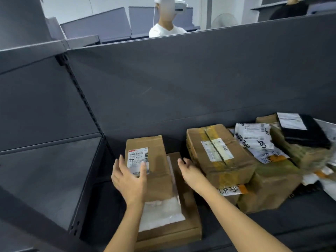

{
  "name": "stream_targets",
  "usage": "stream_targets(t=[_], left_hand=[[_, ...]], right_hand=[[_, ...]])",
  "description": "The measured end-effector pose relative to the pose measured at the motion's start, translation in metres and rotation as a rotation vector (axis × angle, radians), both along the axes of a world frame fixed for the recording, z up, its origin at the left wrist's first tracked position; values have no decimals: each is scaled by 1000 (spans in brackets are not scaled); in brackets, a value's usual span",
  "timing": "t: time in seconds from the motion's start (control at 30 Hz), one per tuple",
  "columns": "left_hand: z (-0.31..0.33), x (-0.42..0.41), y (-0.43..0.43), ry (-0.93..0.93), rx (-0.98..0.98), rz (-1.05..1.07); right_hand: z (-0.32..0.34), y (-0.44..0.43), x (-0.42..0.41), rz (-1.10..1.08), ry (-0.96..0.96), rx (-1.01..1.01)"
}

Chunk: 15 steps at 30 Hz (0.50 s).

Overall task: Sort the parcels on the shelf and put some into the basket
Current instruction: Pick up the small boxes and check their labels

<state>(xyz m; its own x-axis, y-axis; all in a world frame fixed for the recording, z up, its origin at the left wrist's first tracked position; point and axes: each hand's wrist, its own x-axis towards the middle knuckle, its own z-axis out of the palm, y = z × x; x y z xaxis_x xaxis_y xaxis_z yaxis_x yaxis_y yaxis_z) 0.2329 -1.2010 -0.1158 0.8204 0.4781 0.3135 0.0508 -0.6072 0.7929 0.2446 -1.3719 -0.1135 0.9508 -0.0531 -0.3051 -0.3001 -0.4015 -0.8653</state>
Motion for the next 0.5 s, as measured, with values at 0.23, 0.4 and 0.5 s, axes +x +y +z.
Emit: stream_targets(t=[0.23,0.4,0.5], left_hand=[[14,-2,-94,-54,-58,-468],[-3,0,-143,520,-562,-615],[-11,-6,-152,710,-715,-565]], right_hand=[[49,-77,-21,-400,-392,110],[39,-146,-27,-481,-310,-248],[16,-161,-30,-374,-12,-256]])
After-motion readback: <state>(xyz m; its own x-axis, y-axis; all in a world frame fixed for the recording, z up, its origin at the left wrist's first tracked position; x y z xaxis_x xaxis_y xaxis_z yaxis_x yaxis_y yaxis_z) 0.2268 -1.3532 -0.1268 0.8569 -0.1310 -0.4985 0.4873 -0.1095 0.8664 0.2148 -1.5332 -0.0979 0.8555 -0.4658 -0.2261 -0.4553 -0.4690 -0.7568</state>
